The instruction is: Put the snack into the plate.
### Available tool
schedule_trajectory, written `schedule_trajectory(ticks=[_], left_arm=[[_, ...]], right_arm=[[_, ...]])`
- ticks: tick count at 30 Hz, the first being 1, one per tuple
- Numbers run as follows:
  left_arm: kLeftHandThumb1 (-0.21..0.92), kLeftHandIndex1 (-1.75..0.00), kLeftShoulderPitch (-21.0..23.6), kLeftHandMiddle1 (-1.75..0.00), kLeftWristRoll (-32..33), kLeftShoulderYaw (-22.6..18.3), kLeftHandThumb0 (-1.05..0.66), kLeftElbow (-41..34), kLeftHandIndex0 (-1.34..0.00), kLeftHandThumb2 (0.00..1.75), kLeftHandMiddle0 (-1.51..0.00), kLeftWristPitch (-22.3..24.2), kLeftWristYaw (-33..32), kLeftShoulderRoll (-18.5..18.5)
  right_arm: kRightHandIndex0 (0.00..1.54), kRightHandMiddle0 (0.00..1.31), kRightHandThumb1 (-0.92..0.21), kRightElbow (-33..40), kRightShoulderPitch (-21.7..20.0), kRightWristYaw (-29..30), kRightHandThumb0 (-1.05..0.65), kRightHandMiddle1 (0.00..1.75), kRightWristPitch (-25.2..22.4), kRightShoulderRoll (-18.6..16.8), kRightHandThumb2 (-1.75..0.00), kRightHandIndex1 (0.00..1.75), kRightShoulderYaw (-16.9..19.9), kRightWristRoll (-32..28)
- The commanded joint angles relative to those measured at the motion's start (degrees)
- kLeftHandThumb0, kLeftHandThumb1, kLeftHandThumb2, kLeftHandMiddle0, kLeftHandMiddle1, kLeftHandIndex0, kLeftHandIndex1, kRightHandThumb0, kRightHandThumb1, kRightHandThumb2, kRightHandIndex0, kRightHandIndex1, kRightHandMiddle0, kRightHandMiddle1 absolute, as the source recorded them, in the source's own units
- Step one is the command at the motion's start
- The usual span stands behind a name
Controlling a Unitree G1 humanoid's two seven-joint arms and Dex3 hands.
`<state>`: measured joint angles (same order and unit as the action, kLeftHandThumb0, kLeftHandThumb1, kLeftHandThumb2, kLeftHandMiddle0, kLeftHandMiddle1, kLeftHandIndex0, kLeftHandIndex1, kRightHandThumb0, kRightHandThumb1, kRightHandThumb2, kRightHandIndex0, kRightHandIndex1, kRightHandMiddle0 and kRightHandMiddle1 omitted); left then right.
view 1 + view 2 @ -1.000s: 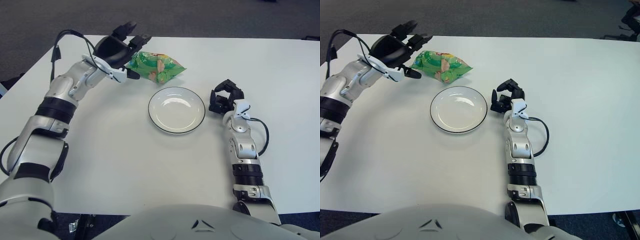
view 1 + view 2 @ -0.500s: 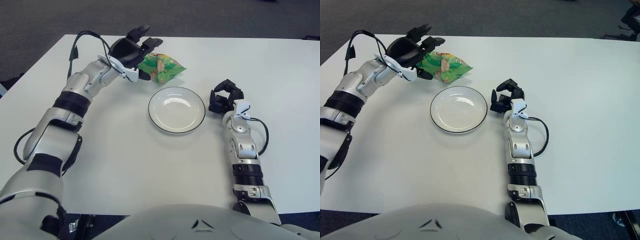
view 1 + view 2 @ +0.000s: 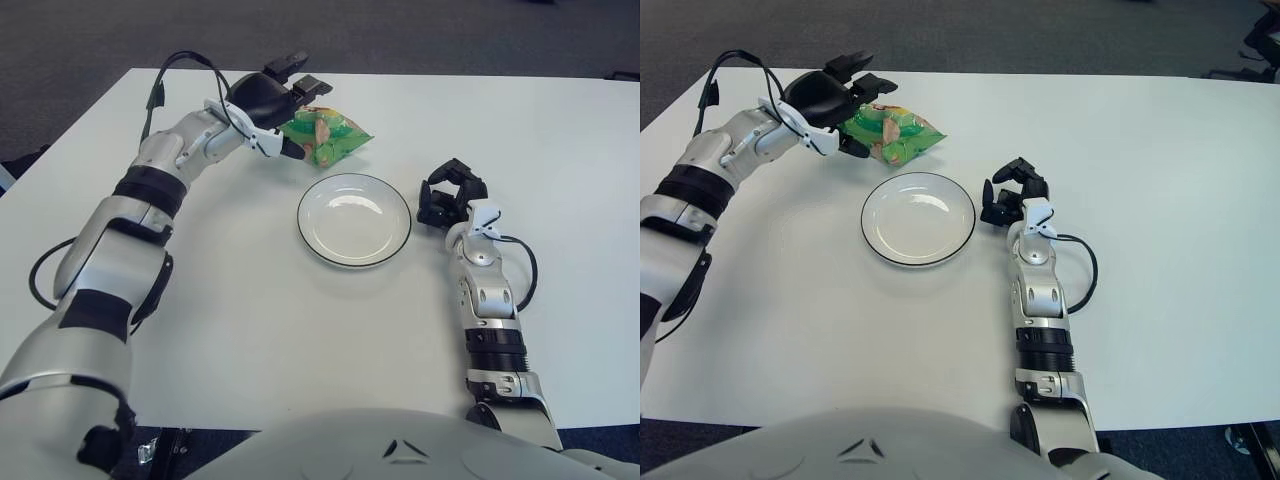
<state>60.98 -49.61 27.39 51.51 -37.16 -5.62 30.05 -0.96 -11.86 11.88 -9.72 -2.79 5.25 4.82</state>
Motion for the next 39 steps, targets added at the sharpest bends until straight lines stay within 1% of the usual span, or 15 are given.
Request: schedule_trajectory(ticks=[1,6,11,14,18,26,31,36,39], left_arm=[[0.82,-0.63,2.54,-0.03,-0.31,1.56,-0.91,2.53,0.00,0.34,-0.04,-0.55,0.79,-0.91],[0.71,-0.61,4.59,-0.04,0.14,2.68,-0.88,6.15,0.00,0.46,-0.05,0.00,2.57,-2.40],[0.66,-0.60,6.46,-0.05,0.12,3.64,-0.88,10.44,0.00,0.52,-0.06,1.25,2.69,-4.35],[0.61,-0.61,7.05,-0.06,0.24,4.08,-0.87,11.95,0.00,0.56,-0.07,1.30,2.80,-4.73],[0.57,-0.60,7.65,-0.07,1.06,4.11,-0.84,13.59,0.00,0.61,-0.07,1.88,4.82,-5.37],[0.56,-0.55,8.08,-0.06,2.59,4.16,-0.85,16.07,0.00,0.65,-0.05,5.02,8.19,-6.98],[0.57,-0.59,7.81,-0.10,3.22,4.13,-0.93,17.12,0.00,0.62,-0.09,6.58,8.62,-7.70],[0.58,-0.60,7.71,-0.15,3.75,4.13,-0.97,18.44,0.00,0.59,-0.11,7.98,9.14,-8.57],[0.57,-0.58,7.68,-0.18,4.25,4.16,-0.95,19.45,0.00,0.57,-0.11,9.12,9.89,-9.20]], right_arm=[[1.30,0.68,-0.24,-0.87,6.43,-0.04,-0.51,1.75,-0.67,-0.98,-1.41,1.75,0.31,-0.96],[1.30,0.67,-0.24,-0.42,6.71,-0.01,-0.51,1.75,-0.77,-1.22,-1.41,1.75,0.16,-1.05],[1.30,0.67,-0.24,0.19,7.02,-0.03,-0.51,1.75,-1.03,-1.39,-1.41,1.75,-0.08,-1.15],[1.30,0.67,-0.24,0.57,7.23,-0.25,-0.51,1.75,-1.10,-1.37,-1.40,1.75,-0.26,-1.34],[1.30,0.67,-0.25,0.73,7.43,-0.53,-0.51,1.75,-0.85,-1.16,-1.40,1.75,-0.37,-1.76],[1.29,0.67,-0.25,1.04,7.85,-0.47,-0.51,1.75,-0.59,-1.23,-1.40,1.75,-0.58,-1.86],[1.30,0.67,-0.25,1.43,8.25,-0.55,-0.51,1.75,-0.45,-1.37,-1.40,1.75,-0.68,-2.11],[1.30,0.67,-0.25,1.92,8.60,-0.52,-0.51,1.75,-0.51,-1.43,-1.40,1.75,-0.81,-2.13],[1.31,0.67,-0.25,2.14,8.79,-0.71,-0.51,1.75,-0.40,-1.40,-1.40,1.75,-0.86,-2.28]])
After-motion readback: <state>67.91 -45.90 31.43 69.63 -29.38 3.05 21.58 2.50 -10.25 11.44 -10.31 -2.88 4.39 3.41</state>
